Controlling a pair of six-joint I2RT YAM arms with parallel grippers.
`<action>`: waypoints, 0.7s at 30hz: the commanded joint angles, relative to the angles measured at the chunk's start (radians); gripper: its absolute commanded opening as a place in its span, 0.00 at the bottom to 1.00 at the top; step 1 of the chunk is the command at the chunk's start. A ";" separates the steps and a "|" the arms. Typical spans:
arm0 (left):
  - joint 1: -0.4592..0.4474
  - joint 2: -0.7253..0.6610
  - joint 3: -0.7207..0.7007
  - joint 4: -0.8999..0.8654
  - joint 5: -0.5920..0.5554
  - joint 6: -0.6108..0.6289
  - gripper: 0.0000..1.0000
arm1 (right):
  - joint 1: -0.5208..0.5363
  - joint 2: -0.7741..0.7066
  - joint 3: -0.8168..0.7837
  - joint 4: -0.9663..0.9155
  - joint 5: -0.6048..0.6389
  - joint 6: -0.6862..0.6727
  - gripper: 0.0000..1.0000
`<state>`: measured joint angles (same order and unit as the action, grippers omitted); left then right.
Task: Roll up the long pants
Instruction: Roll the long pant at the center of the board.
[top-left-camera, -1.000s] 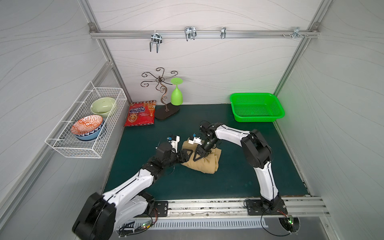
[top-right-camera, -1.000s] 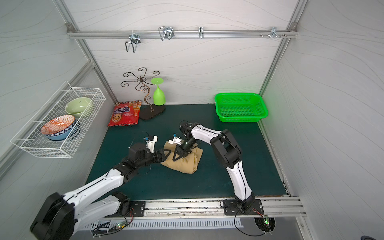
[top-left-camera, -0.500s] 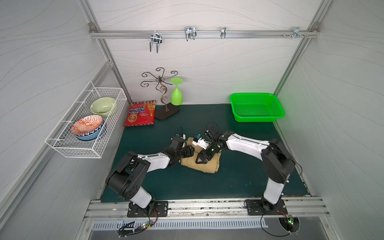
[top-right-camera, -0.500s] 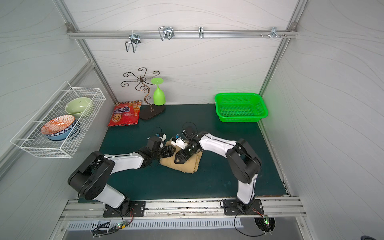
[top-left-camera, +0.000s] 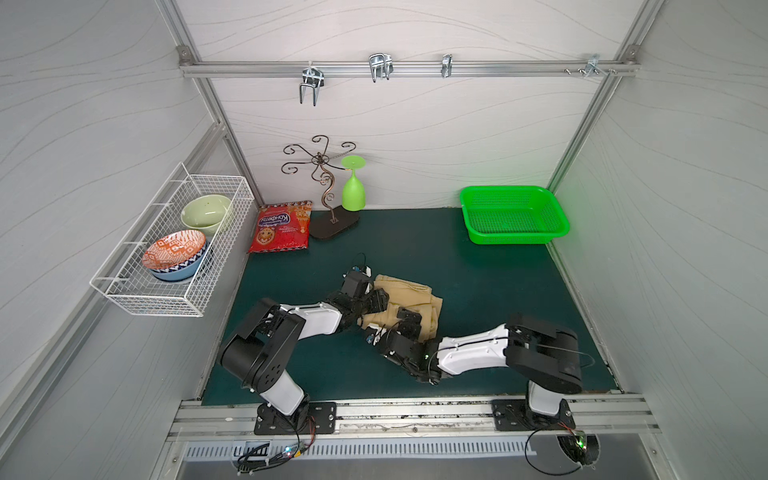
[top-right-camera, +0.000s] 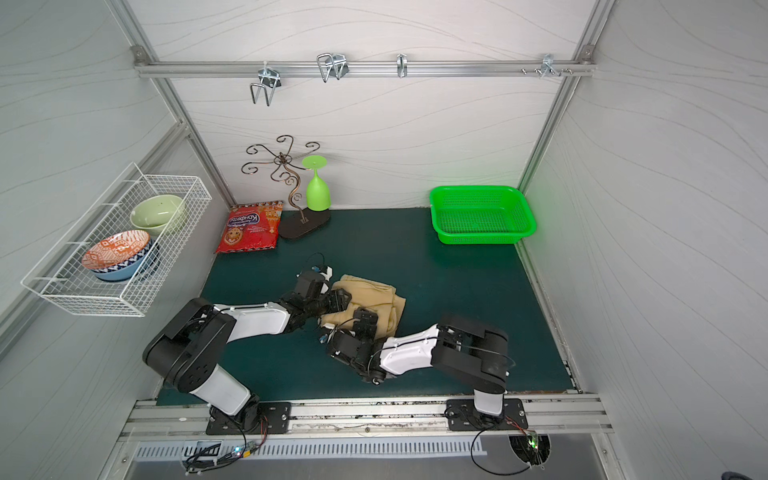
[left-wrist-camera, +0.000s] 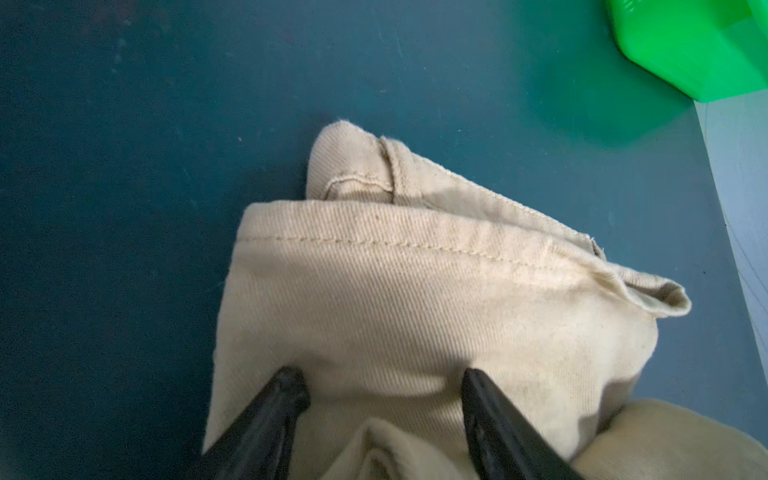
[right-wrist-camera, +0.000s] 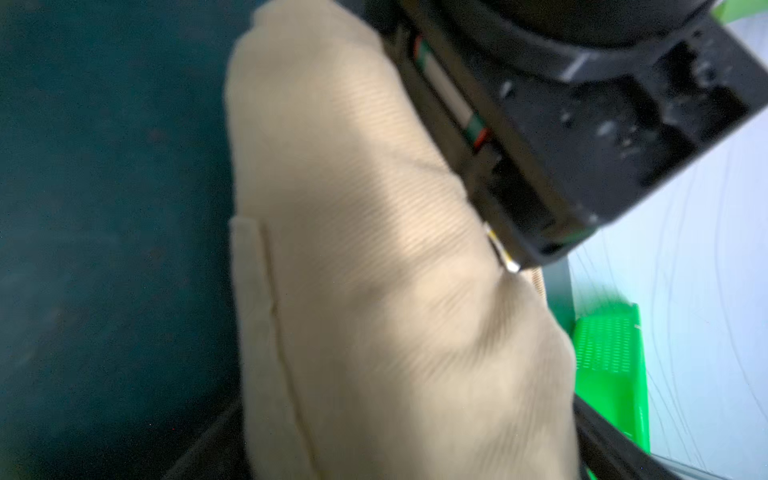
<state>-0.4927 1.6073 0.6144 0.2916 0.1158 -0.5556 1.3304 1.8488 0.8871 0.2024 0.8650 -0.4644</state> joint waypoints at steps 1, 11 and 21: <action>-0.003 0.030 -0.001 -0.081 -0.011 0.028 0.67 | -0.048 0.107 0.030 0.077 0.023 -0.086 0.96; 0.057 -0.268 -0.067 -0.089 0.030 -0.047 0.98 | -0.127 -0.082 -0.018 -0.228 -0.362 0.165 0.11; 0.167 -0.706 -0.191 -0.235 -0.028 -0.066 0.99 | -0.389 -0.192 0.199 -0.686 -1.151 0.373 0.00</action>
<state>-0.3267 0.9085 0.4480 0.1356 0.0841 -0.6384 1.0168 1.6543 1.0004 -0.2222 0.1314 -0.2001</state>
